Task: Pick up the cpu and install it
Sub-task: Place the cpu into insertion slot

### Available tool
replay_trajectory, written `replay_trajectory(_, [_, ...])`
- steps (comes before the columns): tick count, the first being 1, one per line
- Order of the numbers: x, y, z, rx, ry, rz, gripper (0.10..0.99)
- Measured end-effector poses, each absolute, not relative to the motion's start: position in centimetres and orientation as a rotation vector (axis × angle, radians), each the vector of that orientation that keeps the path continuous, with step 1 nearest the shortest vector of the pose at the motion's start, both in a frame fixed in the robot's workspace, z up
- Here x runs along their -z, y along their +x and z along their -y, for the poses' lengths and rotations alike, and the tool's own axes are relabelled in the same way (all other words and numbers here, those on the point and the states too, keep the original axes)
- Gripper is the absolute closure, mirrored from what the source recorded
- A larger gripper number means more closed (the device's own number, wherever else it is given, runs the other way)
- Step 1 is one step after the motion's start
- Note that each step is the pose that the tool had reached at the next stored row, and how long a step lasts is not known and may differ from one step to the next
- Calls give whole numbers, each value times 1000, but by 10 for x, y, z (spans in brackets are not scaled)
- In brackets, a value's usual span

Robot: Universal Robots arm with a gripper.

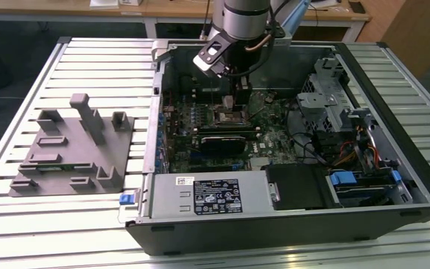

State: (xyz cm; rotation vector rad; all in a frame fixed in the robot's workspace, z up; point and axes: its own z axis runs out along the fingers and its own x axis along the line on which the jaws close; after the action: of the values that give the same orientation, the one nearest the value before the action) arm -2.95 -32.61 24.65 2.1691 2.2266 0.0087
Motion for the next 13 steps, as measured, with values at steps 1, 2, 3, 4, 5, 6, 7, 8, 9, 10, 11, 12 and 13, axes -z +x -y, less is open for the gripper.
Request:
replay_trajectory(1, [-245,-29,326,-9,2169,-2227,549])
replay_trajectory(2, [-243,-29,326,-9,2169,-2227,549])
replay_trajectory(3, [-241,-29,326,-9,2169,-2227,549])
replay_trajectory(4, [-239,-30,326,-9,2169,-2227,549])
replay_trajectory(5, [-238,-30,326,-9,2169,-2226,549])
replay_trajectory(6, [-237,-30,326,-9,2169,-2226,549])
replay_trajectory(7, [-237,-31,326,-9,2169,-2226,549])
replay_trajectory(8, [-237,-32,326,-9,2169,-2227,549])
replay_trajectory(9, [-236,-32,326,-9,2169,-2227,549])
replay_trajectory(10, [-236,-32,326,-9,2169,-2227,549])
replay_trajectory(11, [-235,-32,325,-9,2169,-2227,549])
replay_trajectory(12, [-233,-32,325,-9,2169,-2227,549])
replay_trajectory(13, [-232,-32,325,-9,2170,-2226,549])
